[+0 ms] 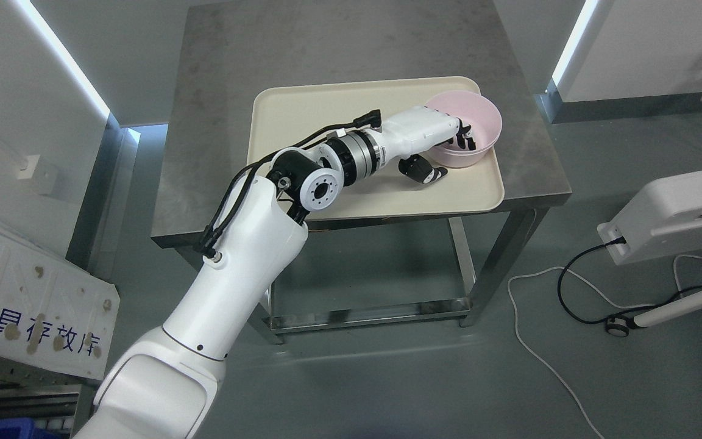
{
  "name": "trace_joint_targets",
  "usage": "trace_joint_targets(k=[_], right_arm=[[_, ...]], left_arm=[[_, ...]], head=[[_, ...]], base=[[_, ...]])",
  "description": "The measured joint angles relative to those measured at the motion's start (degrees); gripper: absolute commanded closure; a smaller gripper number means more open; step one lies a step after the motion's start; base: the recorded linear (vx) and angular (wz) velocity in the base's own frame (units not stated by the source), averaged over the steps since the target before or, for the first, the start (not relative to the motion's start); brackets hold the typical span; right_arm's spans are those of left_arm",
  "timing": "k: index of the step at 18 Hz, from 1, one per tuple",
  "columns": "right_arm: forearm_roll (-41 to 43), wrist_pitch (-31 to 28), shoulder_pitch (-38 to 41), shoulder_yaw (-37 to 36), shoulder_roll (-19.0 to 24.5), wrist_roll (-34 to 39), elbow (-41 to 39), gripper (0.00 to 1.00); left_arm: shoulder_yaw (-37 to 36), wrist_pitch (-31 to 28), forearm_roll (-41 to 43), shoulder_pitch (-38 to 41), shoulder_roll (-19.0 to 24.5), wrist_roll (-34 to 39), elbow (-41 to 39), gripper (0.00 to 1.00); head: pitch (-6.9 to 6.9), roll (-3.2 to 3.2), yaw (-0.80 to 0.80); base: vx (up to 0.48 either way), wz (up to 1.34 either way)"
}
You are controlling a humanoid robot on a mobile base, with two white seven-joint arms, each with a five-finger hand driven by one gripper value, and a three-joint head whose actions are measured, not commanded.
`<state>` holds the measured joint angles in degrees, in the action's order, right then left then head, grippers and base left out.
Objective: Stack pink IKEA bowls on left shelf middle
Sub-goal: 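Lower the left hand and grasp the rim of the stacked bowls, then lift the stacked pink bowls off the tray with the left hand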
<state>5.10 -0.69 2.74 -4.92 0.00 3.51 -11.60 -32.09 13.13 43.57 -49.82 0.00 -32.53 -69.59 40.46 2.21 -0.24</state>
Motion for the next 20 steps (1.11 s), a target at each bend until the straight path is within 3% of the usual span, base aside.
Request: trace_joint_targets(k=[2, 11, 20], right_arm=[[0.0, -0.01, 0.0, 0.0, 0.0, 0.0, 0.0, 0.0], [0.0, -0.03, -0.01, 0.0, 0.0, 0.0, 0.0, 0.0], [0.0, -0.05, -0.02, 0.0, 0.0, 0.0, 0.0, 0.0]], left_arm=[[0.61, 2.43, 0.38, -0.08, 0.0, 0.03, 0.42, 1.0], [8.89, 14.25, -0.32, 1.05, 0.0, -0.03, 1.27, 0.99], [22.26, 24.22, -9.83, 8.65, 0.0, -3.63, -4.24, 0.99]], head=[[0.0, 0.0, 0.0], [0.0, 0.0, 0.0], [0.0, 0.0, 0.0]], base=[[0.0, 0.0], [0.0, 0.0], [0.0, 0.0]])
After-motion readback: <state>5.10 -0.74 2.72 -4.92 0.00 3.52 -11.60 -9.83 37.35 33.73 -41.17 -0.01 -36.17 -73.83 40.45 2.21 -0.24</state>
